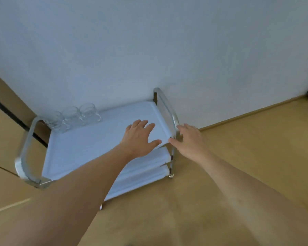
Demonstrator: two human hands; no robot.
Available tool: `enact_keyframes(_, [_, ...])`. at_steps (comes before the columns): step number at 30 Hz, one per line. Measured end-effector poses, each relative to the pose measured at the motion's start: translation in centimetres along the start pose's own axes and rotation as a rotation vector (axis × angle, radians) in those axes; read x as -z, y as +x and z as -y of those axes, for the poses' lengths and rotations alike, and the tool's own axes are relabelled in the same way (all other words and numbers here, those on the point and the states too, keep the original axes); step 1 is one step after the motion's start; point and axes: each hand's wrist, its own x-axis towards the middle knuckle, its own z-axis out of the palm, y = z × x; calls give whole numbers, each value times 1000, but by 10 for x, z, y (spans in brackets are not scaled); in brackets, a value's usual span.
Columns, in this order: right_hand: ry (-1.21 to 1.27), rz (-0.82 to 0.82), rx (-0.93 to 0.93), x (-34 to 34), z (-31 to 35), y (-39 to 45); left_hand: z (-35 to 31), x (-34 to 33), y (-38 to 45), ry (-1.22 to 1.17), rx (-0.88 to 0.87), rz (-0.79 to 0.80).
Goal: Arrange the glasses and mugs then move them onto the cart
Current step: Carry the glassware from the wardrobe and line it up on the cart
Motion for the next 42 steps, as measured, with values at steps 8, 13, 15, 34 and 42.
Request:
enact_keyframes(8, [-138,-346,-36,185,-32,-32,-131,141,49,-55,-216,-250])
enact_keyframes(13, [-193,-484,-152,254,-73,-53,-211,172,85,-132,-390,-308])
enact_keyframes(15, [-224,-514,-212,273,-93,-59,-240,179,104,-148,-462,-310])
enact_keyframes(34, [-284,-638,-901,357,-265,-57,-486,166,305,-316,-1098,-96])
enact_keyframes(42, [-244,-664,-1063,378,-332,-63,-575,138,341,-318,-1256,-23])
